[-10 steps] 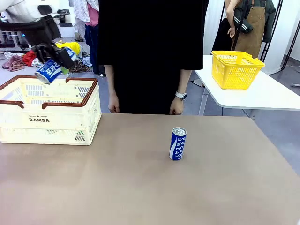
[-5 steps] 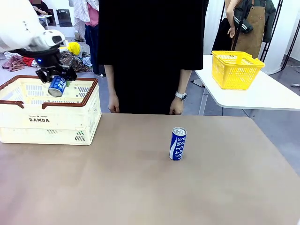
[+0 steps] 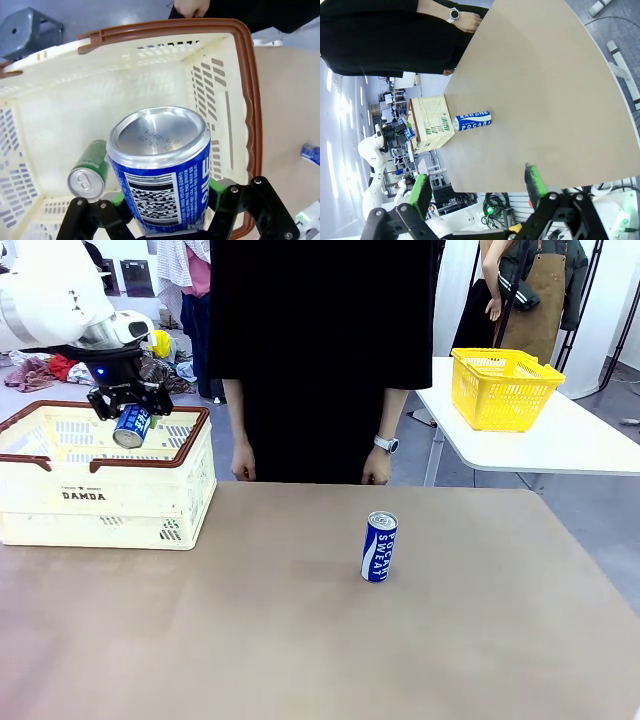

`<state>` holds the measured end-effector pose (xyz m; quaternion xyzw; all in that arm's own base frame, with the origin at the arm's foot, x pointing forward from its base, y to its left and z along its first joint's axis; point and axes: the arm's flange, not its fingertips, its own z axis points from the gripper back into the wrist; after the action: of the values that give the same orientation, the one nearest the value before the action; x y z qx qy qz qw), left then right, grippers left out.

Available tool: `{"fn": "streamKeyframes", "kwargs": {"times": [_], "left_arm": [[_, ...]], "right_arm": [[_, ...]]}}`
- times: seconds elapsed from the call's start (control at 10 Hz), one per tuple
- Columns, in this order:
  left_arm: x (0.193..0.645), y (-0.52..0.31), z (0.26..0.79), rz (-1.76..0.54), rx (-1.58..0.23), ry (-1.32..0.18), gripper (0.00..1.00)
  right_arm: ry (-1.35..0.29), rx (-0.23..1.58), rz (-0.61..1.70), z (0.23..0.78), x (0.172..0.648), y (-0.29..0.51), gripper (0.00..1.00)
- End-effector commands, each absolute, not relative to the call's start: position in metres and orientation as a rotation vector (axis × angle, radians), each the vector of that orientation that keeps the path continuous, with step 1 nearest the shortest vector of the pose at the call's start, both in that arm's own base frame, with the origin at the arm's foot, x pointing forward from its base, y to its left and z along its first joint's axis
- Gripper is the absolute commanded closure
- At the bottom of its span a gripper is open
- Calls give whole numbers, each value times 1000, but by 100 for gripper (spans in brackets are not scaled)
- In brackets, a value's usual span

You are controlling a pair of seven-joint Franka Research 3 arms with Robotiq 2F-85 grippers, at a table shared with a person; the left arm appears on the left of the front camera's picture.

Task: Place the drinks into the Shopping basket.
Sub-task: Pick up one drink and place it into the Shopping basket.

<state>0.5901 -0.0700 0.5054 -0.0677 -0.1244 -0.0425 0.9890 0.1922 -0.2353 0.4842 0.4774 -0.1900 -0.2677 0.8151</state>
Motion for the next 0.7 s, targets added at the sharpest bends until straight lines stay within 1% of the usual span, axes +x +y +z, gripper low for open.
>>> {"fn": "streamKeyframes", "kwargs": {"times": [0.0,0.3,0.6], "left_arm": [[588,-77,495,-132,-108,-219,100],[586,-73,461,-130,-84,-190,100],[579,-62,431,-124,-85,-125,100]], "right_arm": [[-425,1025,-550,485,193,-236,0],[-425,1025,-550,485,193,-236,0],[-425,1025,-550,485,193,-236,0]]}}
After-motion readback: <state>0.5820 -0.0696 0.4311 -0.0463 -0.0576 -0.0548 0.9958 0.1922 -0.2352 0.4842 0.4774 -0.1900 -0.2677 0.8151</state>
